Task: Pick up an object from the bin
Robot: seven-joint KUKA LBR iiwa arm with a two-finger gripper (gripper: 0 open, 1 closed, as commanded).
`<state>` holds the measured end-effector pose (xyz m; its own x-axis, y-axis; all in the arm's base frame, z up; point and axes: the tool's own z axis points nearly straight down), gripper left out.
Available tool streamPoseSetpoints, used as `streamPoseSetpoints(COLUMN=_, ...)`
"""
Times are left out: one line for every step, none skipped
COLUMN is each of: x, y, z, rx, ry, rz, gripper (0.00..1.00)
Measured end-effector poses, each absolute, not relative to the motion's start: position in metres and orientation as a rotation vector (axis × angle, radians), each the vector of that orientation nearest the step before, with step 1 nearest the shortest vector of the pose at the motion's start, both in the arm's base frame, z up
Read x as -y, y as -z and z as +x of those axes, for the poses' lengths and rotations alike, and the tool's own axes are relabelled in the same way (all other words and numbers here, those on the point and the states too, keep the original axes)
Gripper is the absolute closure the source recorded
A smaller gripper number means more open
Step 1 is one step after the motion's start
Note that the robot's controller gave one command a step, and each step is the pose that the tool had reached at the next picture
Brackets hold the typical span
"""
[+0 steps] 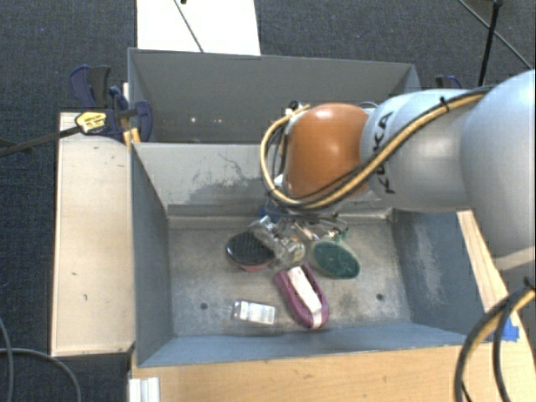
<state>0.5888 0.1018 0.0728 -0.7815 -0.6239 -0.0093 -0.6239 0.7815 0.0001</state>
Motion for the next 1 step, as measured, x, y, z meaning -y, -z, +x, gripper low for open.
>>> streamPoseSetpoints(x=-0.1062, y=-0.2390, z=0.5854, rx=-2.948, ry=0.002, rz=-1.056, gripper=1.00)
